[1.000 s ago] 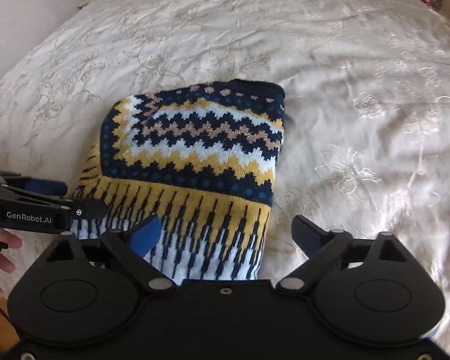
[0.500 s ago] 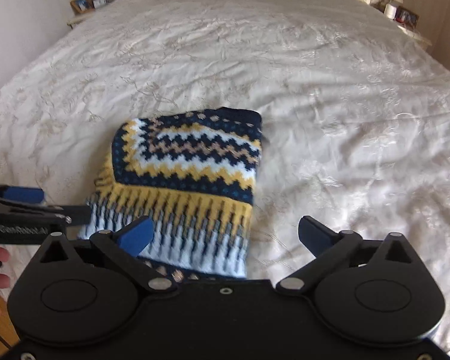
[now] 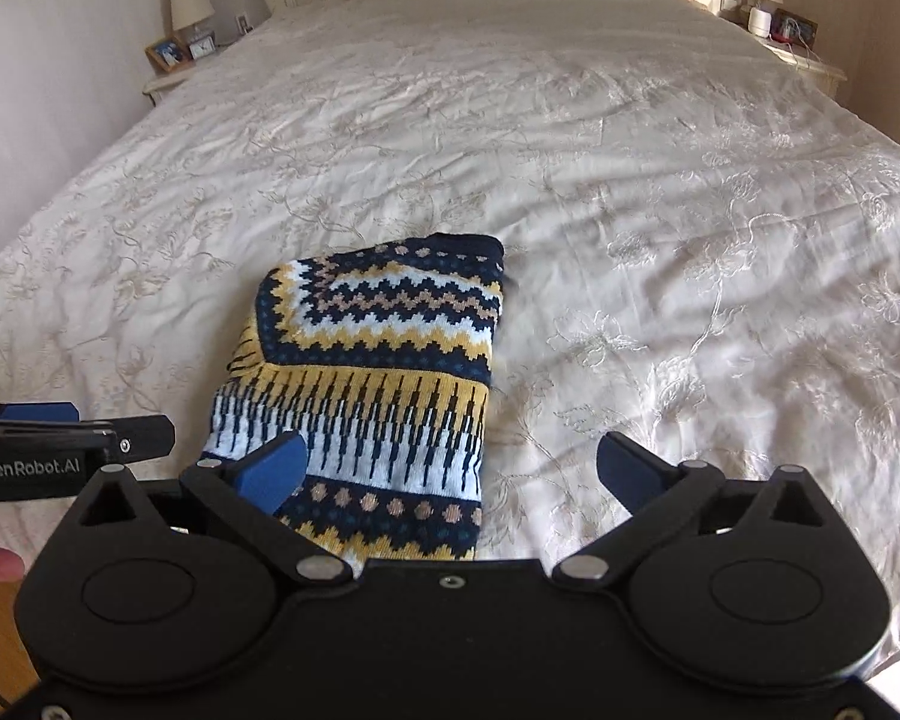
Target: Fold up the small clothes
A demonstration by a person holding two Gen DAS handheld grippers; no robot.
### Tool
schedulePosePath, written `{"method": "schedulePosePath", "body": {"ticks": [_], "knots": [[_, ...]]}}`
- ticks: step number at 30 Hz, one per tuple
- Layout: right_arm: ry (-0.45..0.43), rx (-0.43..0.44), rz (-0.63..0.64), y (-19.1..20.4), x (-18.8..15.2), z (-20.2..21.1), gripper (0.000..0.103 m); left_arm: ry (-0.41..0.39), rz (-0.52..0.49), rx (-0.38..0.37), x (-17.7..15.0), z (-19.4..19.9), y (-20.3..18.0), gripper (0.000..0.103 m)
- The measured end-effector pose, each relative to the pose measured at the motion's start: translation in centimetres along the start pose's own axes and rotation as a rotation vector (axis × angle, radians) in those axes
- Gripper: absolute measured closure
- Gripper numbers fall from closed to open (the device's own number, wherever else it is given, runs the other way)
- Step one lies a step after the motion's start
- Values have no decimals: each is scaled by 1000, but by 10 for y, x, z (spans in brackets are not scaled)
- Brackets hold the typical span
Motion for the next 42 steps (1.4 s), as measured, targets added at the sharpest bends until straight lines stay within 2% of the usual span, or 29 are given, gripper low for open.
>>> {"method": "schedulePosePath", "body": {"ticks": [14, 42], "knots": [[-63, 18, 6, -5, -8, 42, 1, -77, -15, 106, -11, 48, -16, 23], [-122, -4, -5, -13, -11, 75, 1, -94, -19, 80, -26, 75, -37, 23]]}}
Point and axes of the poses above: each gripper's, at about its wrist camera, not at the fingertips, and z roughly against the way its jaws point, y to its left, x to its top, the point moved 2 cm from there along -z, roughly the way its jaws point, and after that the axes turned 12 degrees about -y, right-handed, at the moved point
